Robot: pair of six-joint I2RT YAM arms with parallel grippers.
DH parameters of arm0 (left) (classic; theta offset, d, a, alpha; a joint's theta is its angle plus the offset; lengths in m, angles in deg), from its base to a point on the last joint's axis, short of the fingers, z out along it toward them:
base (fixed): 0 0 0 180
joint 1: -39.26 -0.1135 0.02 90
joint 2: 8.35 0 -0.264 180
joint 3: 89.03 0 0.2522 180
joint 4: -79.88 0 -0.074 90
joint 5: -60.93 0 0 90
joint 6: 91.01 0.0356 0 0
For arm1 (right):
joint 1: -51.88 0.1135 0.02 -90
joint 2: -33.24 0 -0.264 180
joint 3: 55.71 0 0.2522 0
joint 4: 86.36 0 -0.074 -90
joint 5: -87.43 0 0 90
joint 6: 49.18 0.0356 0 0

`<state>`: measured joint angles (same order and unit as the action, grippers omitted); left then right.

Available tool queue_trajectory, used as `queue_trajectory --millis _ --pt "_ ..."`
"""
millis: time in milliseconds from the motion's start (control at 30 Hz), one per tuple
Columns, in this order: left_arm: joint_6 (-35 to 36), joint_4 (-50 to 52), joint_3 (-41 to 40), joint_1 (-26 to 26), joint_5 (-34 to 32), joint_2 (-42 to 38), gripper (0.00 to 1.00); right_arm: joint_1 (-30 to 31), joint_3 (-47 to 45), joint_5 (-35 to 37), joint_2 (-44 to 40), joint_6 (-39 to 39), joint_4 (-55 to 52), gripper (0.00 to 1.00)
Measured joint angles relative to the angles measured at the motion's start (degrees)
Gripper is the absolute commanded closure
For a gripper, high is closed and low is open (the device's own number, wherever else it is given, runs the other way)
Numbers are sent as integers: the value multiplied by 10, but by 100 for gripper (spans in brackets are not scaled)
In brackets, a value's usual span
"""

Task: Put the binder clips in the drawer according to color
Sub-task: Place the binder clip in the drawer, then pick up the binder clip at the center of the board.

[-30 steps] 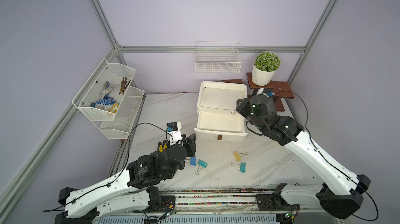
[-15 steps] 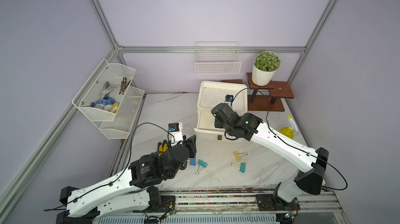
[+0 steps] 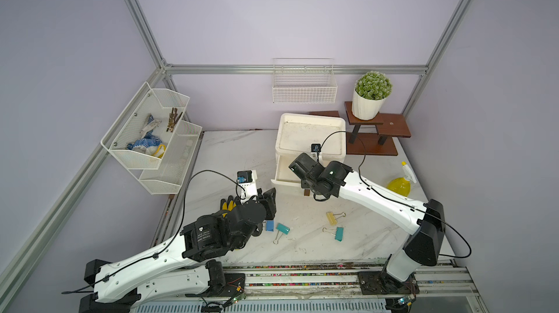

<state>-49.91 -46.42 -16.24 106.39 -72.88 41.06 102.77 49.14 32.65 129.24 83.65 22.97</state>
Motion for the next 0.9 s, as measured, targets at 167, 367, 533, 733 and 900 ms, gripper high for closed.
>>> queue_trajectory --millis 167,367,533,733,900 --pt "0 0 0 0 3 2 48 -7 4 -1 -1 13 -19 37" --pt "0 0 0 0 3 3 48 -7 18 -2 -33 10 -25 18" --pt "0 0 0 0 4 4 48 -11 19 7 -105 0 -20 18" --pt "0 0 10 0 5 3 48 -42 -164 38 -336 10 44 24" --pt "0 0 14 0 5 1 47 -57 -381 1 -504 93 83 26"
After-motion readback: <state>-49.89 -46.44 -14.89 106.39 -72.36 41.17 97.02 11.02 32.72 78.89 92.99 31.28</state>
